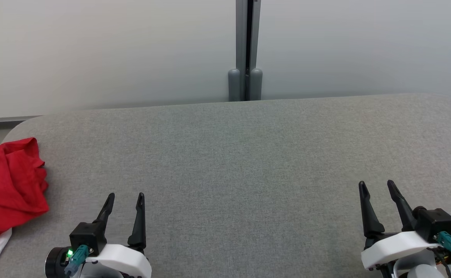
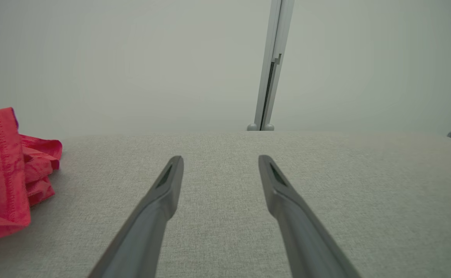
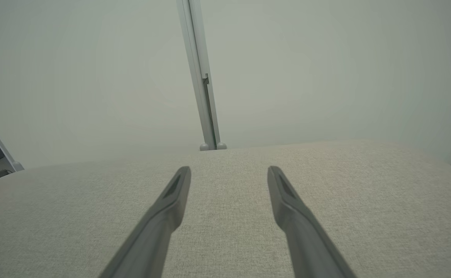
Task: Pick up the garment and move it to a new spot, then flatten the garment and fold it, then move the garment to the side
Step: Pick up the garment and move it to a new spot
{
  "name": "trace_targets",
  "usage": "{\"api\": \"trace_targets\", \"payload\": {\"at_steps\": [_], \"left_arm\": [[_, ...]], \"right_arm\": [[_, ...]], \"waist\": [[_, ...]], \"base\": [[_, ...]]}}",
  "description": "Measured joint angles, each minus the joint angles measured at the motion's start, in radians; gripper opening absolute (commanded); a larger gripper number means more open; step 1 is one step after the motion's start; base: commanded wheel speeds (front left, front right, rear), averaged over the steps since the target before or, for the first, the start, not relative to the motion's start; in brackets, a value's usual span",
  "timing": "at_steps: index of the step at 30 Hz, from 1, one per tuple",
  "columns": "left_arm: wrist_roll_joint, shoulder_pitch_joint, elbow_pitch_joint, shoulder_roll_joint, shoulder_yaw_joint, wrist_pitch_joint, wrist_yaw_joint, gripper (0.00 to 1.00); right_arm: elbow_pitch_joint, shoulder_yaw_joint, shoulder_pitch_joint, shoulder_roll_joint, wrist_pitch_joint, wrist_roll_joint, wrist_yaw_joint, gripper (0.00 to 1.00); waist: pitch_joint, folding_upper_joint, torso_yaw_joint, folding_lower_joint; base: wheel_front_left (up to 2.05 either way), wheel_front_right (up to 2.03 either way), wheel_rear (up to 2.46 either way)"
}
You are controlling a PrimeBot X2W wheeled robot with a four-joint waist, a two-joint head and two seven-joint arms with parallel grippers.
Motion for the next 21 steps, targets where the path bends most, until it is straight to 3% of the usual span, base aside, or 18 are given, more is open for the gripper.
{"api": "trace_targets", "payload": {"at_steps": [9,21], "left_arm": [[-0.003,-0.018,-0.007,-0.001,0.004,0.000,0.006,1.00],[0.002,-0.026,-0.020,0.004,0.053,0.000,0.011,1.00]], "right_arm": [[-0.038,-0.012,0.012,0.001,0.011,-0.020,0.000,1.00],[-0.115,0.003,0.023,0.011,0.050,-0.054,0.000,1.00]], "waist": [[0.001,0.0000,0.075,0.0000],[0.003,0.0000,0.268,0.0000]], "base": [[0.00,0.00,0.00],[0.00,0.00,0.00]]}}
